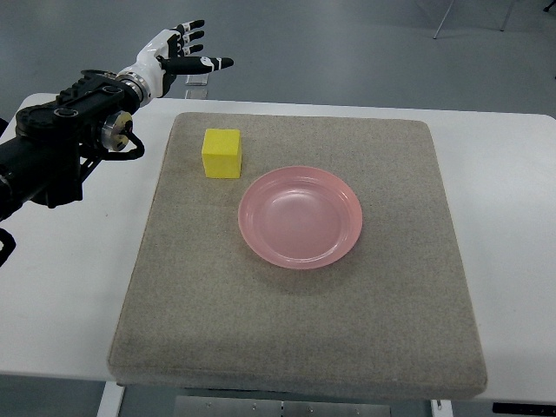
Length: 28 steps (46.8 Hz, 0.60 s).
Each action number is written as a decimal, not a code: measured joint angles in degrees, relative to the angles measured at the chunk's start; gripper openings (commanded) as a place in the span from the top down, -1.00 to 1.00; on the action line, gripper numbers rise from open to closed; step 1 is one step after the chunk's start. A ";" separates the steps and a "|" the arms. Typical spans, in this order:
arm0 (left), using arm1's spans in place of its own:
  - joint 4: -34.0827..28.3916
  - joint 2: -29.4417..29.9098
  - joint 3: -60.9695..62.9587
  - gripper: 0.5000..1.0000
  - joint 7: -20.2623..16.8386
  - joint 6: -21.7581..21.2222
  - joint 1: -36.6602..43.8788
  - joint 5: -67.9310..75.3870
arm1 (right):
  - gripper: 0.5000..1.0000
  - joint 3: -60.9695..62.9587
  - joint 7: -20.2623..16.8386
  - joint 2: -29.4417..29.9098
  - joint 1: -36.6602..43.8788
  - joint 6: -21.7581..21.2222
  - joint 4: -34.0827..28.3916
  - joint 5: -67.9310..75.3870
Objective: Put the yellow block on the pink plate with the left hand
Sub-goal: 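Raise the left hand and swing it over the pad toward the yellow cube, then lower the left hand onto the yellow cube and close fingers around it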
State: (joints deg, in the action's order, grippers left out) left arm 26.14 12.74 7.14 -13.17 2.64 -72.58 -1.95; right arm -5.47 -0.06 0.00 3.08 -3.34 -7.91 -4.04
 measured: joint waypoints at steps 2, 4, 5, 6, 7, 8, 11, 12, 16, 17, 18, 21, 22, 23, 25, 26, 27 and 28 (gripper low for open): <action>0.94 0.55 2.50 -0.83 -0.02 0.97 -1.03 1.23 | -0.69 -0.01 0.01 0.00 0.00 0.00 0.00 0.00; 1.61 0.82 4.53 -0.83 -0.03 2.33 -1.90 3.29 | -0.69 0.00 0.00 0.00 0.00 0.00 0.00 0.00; 1.76 0.86 5.66 -0.82 -0.03 2.71 -2.18 4.55 | -0.69 -0.01 0.01 0.00 0.01 0.00 0.00 0.00; 1.85 0.87 6.41 -0.82 -0.03 3.19 -2.48 6.18 | -0.69 -0.02 0.01 0.00 0.01 0.00 0.00 0.00; 1.89 0.88 7.20 -0.82 -0.03 3.48 -2.69 7.80 | -0.69 -0.02 0.00 0.00 0.00 0.00 0.00 0.00; 1.90 0.88 7.66 -0.82 -0.03 3.66 -2.85 9.50 | -0.69 -0.03 0.00 0.00 0.00 0.00 0.00 0.00; 1.88 0.95 8.08 -0.82 -0.03 3.99 -3.24 15.20 | -0.69 -0.02 0.00 0.00 0.00 0.00 0.00 0.00; 1.88 1.02 8.12 -0.82 -0.03 4.06 -3.30 16.99 | -0.69 -0.03 0.01 0.00 0.02 0.00 0.00 0.00; 1.94 1.55 8.14 -0.82 -0.03 5.04 -3.58 23.04 | -0.69 -0.02 0.00 0.00 0.02 0.00 0.00 0.00; 1.96 1.62 8.14 -0.82 -0.03 5.48 -3.75 24.03 | -0.69 -0.03 0.00 0.00 0.02 0.00 0.00 0.00; 1.97 1.66 8.14 -0.82 -0.03 6.18 -4.07 25.11 | -0.69 -0.04 0.00 0.00 0.01 0.00 0.00 0.00; 1.98 1.84 8.19 -0.82 -0.04 8.17 -4.94 27.47 | -0.69 -0.04 -0.01 0.00 0.01 0.00 0.00 0.00; 2.01 1.86 8.24 -0.82 -0.06 8.64 -5.12 28.11 | -0.69 -0.04 0.00 0.00 0.01 0.00 0.00 0.00; 2.04 1.91 8.28 -0.82 -0.10 9.09 -5.27 29.12 | -0.69 -0.03 0.00 0.00 0.01 0.00 0.00 0.00; 2.20 2.16 8.31 -0.82 -0.16 9.68 -5.65 30.96 | -0.69 -0.04 0.01 0.00 0.00 0.00 0.00 0.00; 2.35 2.38 8.31 -0.82 -0.17 9.84 -5.90 32.14 | -0.69 -0.03 0.01 0.00 -0.01 0.00 0.00 0.00; 2.59 2.64 8.29 -0.82 -0.22 9.93 -6.21 33.40 | -0.69 -0.02 0.02 0.00 0.00 0.00 0.00 0.00; 2.91 2.90 8.19 -0.82 -0.24 10.02 -6.51 34.60 | -0.69 -0.03 0.01 0.00 0.00 0.00 0.00 0.00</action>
State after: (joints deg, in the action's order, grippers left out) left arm 29.04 15.63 15.34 -13.41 12.66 -79.09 32.65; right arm -5.50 -0.04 0.00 3.07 -3.34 -7.91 -4.04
